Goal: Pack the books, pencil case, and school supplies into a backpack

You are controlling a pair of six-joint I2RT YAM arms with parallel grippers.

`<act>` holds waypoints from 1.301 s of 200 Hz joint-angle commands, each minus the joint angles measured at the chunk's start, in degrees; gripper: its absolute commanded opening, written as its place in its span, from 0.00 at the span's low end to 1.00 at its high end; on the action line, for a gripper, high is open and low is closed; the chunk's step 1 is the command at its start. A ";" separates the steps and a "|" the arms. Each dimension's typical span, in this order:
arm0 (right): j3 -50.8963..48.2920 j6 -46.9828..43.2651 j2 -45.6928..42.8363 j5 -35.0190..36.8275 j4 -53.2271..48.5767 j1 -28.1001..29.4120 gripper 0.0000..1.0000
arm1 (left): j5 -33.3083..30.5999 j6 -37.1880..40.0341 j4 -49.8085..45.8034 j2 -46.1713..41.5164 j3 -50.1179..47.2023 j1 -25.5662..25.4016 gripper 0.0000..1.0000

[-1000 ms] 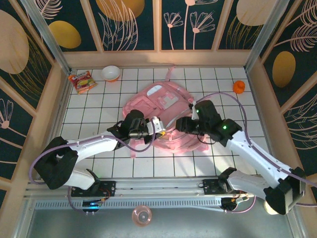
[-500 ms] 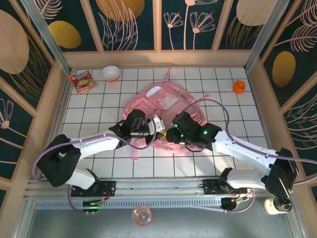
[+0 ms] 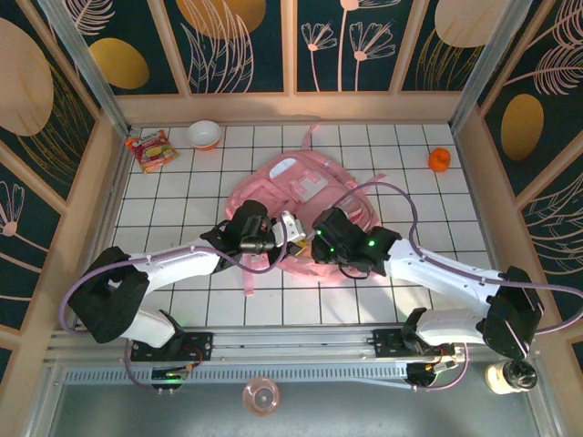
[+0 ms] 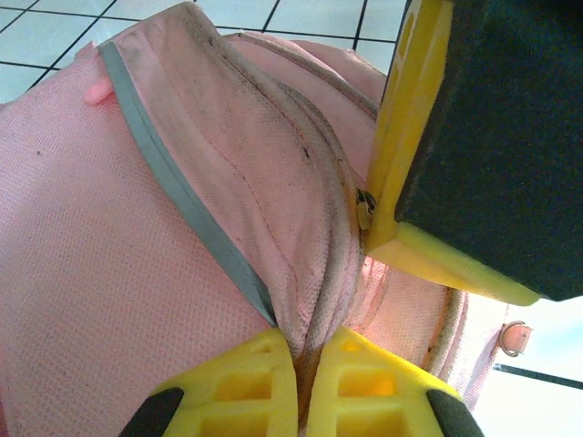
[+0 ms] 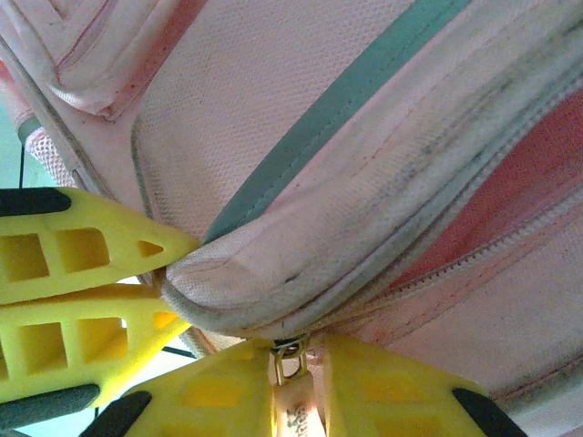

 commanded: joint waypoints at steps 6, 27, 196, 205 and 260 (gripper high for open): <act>-0.94 -0.77 1.39 2.45 -0.80 -0.05 0.20 | 3.72 -2.55 0.72 -0.33 1.72 -0.07 0.00; -0.76 -0.83 2.51 3.16 -1.66 -0.03 0.19 | 3.67 -2.67 0.51 -0.39 1.79 -0.11 0.00; -2.43 -15.25 -0.85 -17.10 0.50 -8.70 0.00 | -1.74 -2.35 -4.29 -6.43 -2.96 8.26 0.21; -2.25 -13.40 0.12 -17.69 2.63 -6.80 0.00 | -3.61 -12.18 -1.21 -7.13 -3.40 8.25 0.35; -2.09 -2.92 3.57 -16.98 11.73 -1.01 0.00 | -15.87 -69.67 -5.36 -17.20 -6.90 8.28 0.51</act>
